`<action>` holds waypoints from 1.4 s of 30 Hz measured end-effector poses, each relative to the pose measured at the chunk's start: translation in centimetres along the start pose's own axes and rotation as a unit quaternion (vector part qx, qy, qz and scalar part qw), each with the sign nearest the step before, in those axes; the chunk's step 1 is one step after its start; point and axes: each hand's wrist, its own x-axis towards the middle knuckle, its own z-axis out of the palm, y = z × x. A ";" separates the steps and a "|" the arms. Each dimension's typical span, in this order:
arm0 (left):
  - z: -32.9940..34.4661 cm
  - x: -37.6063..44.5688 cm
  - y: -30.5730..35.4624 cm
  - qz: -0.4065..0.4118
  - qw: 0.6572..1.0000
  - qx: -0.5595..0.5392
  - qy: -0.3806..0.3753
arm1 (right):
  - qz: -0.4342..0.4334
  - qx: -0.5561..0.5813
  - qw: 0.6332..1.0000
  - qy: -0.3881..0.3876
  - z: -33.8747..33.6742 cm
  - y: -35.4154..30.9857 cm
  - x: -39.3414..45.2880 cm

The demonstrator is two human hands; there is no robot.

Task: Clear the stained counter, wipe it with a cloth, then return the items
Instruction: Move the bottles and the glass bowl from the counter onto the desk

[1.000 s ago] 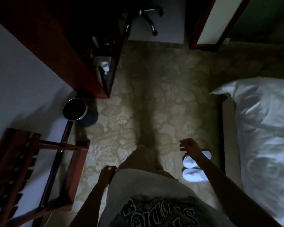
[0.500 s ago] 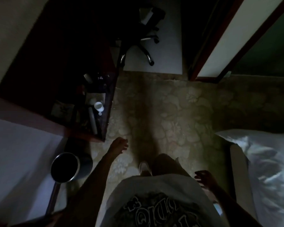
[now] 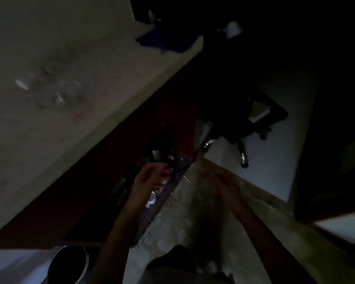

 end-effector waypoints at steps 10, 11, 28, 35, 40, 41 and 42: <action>-5.8 6.7 16.6 0.208 0.929 -0.014 0.306 | -0.277 -0.009 0.938 -0.207 12.8 -25.1 10.7; -7.3 7.0 17.2 0.216 0.911 0.006 0.350 | -0.299 -0.007 0.925 -0.233 14.2 -26.4 11.4; -13.6 10.3 18.5 -0.119 0.821 0.003 0.559 | -0.607 -0.308 0.604 -0.414 36.6 -41.6 21.0; -12.7 12.0 19.8 -0.113 0.783 -0.101 0.603 | -0.643 -0.397 0.488 -0.437 43.6 -41.6 22.2; -12.5 11.9 20.2 -0.108 0.767 -0.112 0.623 | -0.668 -0.413 0.463 -0.410 45.9 -41.0 22.2; -12.4 11.8 20.0 -0.107 0.762 -0.112 0.629 | -0.679 -0.413 0.460 -0.396 46.1 -40.8 22.2; -12.4 11.6 19.9 -0.105 0.757 -0.110 0.636 | -0.689 -0.413 0.456 -0.384 46.3 -40.6 22.2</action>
